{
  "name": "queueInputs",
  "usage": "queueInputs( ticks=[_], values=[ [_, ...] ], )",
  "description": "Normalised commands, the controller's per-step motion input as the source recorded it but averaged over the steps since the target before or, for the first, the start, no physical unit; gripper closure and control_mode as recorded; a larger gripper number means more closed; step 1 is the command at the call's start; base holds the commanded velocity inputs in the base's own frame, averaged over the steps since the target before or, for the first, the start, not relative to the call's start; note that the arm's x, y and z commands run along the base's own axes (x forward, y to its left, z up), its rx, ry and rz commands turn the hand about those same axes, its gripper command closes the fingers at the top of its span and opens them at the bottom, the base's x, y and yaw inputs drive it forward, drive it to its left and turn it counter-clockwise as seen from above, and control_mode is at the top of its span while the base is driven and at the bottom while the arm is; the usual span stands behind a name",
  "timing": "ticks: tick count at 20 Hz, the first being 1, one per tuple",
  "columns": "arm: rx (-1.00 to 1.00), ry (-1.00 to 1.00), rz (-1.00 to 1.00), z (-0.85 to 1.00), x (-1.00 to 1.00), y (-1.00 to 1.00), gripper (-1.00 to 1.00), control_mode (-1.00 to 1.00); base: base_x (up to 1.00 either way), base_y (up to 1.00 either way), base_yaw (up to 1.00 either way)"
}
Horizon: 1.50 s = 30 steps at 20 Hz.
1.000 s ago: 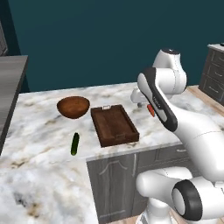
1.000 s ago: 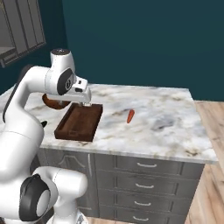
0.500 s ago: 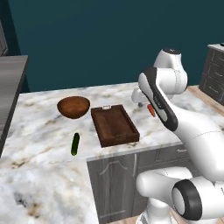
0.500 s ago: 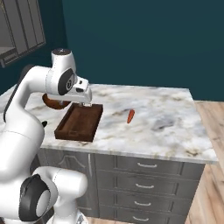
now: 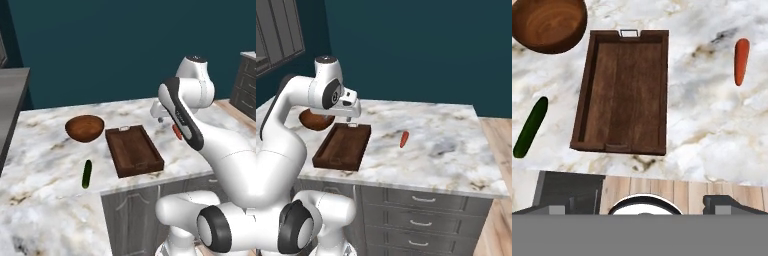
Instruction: Place the two vegetables and bowl onto the tray for setting up a vegetable dip station.
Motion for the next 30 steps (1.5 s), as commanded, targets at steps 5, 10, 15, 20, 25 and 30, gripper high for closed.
queueInputs(
  ticks=[5, 10, 15, 20, 25, 30],
  values=[
    [0.00, 0.00, 0.00, 0.00, 0.00, 0.00, -1.00, 1.00, 0.31, -0.16, 0.00],
    [0.00, 0.00, 0.00, 0.00, 0.00, 0.00, -1.00, 1.00, 0.25, -0.05, 0.01],
    [0.00, 0.00, 0.00, 0.00, 0.00, 0.00, -1.00, 1.00, 0.36, -0.02, 0.05],
    [0.00, 0.00, 0.00, 0.00, 0.00, 0.00, -1.00, 1.00, 0.46, -0.01, 0.08],
    [0.00, 0.00, 0.00, 0.00, 0.00, 0.00, -1.00, 1.00, 0.30, -0.01, 0.04],
    [0.00, 0.00, 0.00, 0.00, 0.00, 0.00, -1.00, 1.00, 0.04, 0.00, 0.00]
  ],
)
